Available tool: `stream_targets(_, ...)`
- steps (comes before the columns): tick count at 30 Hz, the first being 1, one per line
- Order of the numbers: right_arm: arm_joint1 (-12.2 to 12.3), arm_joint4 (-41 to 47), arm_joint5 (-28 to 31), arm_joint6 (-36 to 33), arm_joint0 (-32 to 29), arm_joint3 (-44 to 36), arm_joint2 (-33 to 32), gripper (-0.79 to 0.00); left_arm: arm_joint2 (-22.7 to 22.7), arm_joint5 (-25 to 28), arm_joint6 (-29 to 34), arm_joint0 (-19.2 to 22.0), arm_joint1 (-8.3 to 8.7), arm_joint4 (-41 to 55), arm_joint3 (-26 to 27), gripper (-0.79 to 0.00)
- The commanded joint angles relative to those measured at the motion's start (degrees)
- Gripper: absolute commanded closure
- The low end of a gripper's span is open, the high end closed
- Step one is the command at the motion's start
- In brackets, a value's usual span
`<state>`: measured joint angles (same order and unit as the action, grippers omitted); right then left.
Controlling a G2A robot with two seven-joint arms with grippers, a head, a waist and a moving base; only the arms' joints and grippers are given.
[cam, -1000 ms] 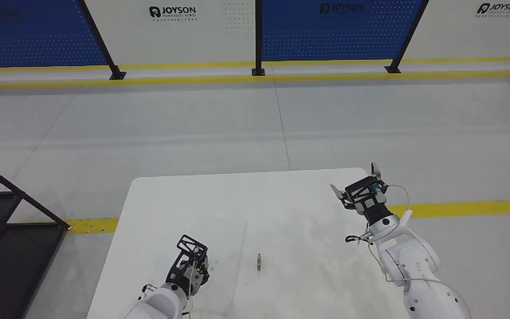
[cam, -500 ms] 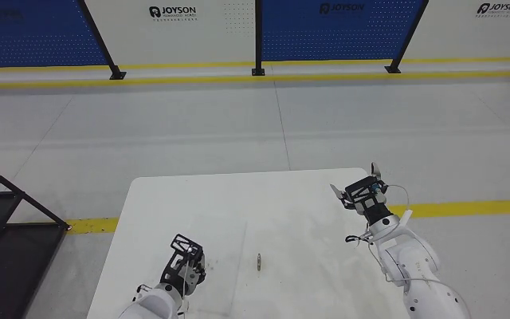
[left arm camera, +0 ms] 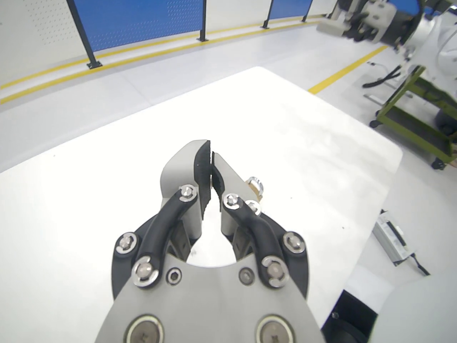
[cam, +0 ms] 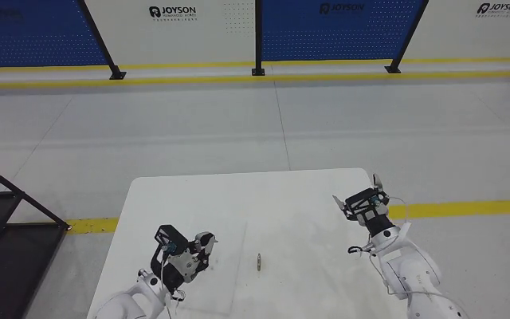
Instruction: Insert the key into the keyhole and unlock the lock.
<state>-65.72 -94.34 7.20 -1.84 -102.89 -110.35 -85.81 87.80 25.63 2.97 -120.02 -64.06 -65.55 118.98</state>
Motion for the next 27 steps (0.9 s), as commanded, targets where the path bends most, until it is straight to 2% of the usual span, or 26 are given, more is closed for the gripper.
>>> stream_targets(1, 0.0, -2.4, -0.5, 0.8, -2.3, -1.8, 0.8, -0.785, 0.1, 0.6, -3.0, 0.4, 0.0, -0.7, -0.8, 0.0)
stream_targets(8, -0.1, -13.1, -4.0, 2.1, -8.7, -7.5, 6.2, -0.785, -0.5, 4.0, -13.3, 0.6, -0.03, -1.2, -3.5, 0.0)
stream_targets(11, -0.3, -16.4, -6.0, 2.4, -10.4, -9.3, 8.5, -0.785, -0.4, 4.5, -15.5, 0.6, -0.01, -1.7, -4.5, 0.0)
stream_targets(24, -0.3, -16.1, -5.8, 2.4, -10.3, -9.1, 8.6, -0.785, -0.4, 4.5, -15.5, 0.6, -0.01, -1.7, -4.5, 0.0)
stream_targets(27, -0.5, -16.3, -4.5, 1.1, -9.2, -7.8, 10.8, -0.785, -0.9, 4.4, -15.5, 1.6, -0.13, 1.2, -5.2, 0.0)
